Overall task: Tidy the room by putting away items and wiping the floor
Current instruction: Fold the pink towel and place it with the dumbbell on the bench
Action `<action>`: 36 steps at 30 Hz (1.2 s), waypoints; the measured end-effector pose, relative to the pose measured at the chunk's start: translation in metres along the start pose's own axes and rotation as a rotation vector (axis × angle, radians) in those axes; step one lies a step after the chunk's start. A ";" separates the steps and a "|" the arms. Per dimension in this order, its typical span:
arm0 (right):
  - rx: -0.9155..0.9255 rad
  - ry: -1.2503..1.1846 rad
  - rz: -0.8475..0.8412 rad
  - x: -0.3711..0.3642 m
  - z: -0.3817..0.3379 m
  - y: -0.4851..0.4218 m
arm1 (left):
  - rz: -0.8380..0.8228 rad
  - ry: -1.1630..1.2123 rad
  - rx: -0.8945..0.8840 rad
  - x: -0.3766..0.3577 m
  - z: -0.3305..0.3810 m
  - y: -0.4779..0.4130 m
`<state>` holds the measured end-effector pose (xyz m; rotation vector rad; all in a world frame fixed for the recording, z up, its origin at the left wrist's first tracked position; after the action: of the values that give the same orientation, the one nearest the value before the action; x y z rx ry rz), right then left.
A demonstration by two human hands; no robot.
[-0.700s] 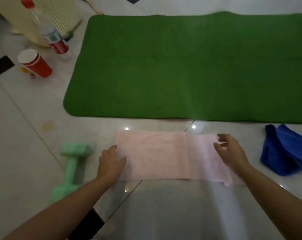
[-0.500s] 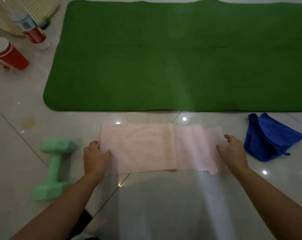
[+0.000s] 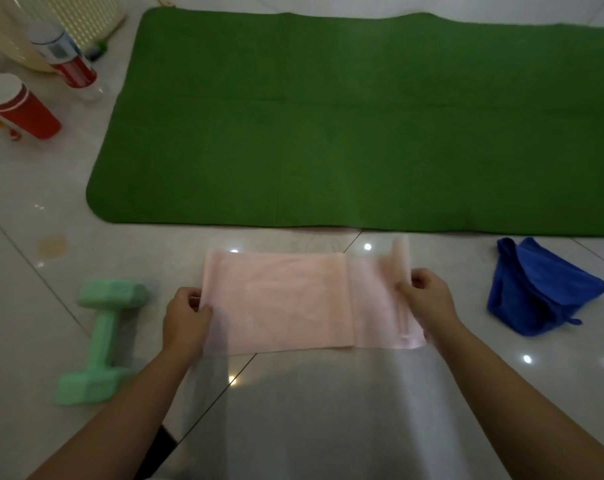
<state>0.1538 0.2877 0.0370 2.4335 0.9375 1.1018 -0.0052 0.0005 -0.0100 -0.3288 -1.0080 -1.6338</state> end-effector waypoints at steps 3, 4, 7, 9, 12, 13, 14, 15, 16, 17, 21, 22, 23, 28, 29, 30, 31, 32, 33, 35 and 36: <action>0.084 -0.004 -0.190 -0.032 -0.020 0.012 | -0.024 0.087 0.015 0.002 -0.002 0.000; 0.090 0.016 -0.263 -0.041 -0.024 0.017 | -0.030 0.117 0.026 0.004 -0.004 0.000; 0.041 -0.034 -0.480 -0.056 -0.025 0.024 | -0.043 0.172 0.064 0.007 -0.006 -0.002; 0.047 -0.068 -0.420 -0.054 -0.018 0.022 | -0.042 0.187 0.065 0.007 -0.008 -0.002; 0.093 0.009 -0.036 -0.035 -0.001 0.008 | -0.051 0.197 0.055 0.007 -0.011 -0.003; 0.087 0.034 0.039 -0.029 0.005 0.004 | -0.056 0.197 0.057 0.007 -0.011 -0.004; 0.071 0.055 0.059 -0.026 0.009 0.002 | -0.060 0.194 0.060 0.007 -0.011 -0.004; 0.042 0.082 0.041 -0.026 0.014 0.000 | -0.065 0.181 0.060 0.007 -0.011 -0.004; 0.010 0.099 0.008 -0.029 0.017 0.000 | -0.064 0.159 0.051 0.008 -0.010 -0.003; -0.016 0.107 -0.021 -0.034 0.019 0.000 | -0.043 0.106 0.035 0.009 -0.009 -0.003; -0.075 0.158 0.018 -0.041 0.024 -0.004 | 0.102 -0.166 -0.204 0.006 0.012 0.009; -0.111 0.166 0.042 -0.039 0.024 -0.006 | 0.049 -0.154 -0.232 0.000 0.021 0.016; -0.141 0.164 0.051 -0.037 0.024 -0.008 | -0.043 -0.110 -0.222 -0.008 0.029 0.022; -0.179 0.131 -0.037 -0.034 0.025 -0.004 | -0.359 -0.057 -0.156 -0.056 0.055 0.038; -0.182 0.124 -0.051 -0.035 0.025 -0.003 | -0.361 -0.094 -0.164 -0.061 0.057 0.038; -0.188 0.116 -0.065 -0.035 0.024 -0.002 | -0.351 -0.123 -0.171 -0.065 0.059 0.037; -0.194 0.106 -0.079 -0.035 0.023 -0.001 | -0.343 -0.139 -0.174 -0.069 0.060 0.036; -0.204 0.094 -0.091 -0.035 0.022 0.000 | -0.339 -0.151 -0.180 -0.071 0.061 0.036; -0.214 0.077 -0.104 -0.035 0.020 0.001 | -0.343 -0.166 -0.190 -0.074 0.061 0.038; -0.221 0.025 -0.143 -0.035 0.015 0.004 | -0.352 -0.193 -0.226 -0.077 0.059 0.041; -0.223 -0.017 -0.171 -0.036 0.011 0.006 | -0.346 -0.196 -0.239 -0.076 0.057 0.043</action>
<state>0.1469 0.2593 0.0131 2.1397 0.9427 1.0618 0.0418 0.0937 -0.0090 -0.5046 -1.0597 -2.0744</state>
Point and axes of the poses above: each hand's wrist, its own y-axis away from the middle knuckle, its own x-axis out of the back of the hand, z = x × y, the point moved 1 cm from there along -y, towards the middle knuckle, and after that the axes turned 1 degree about y, right-handed, at the moved point
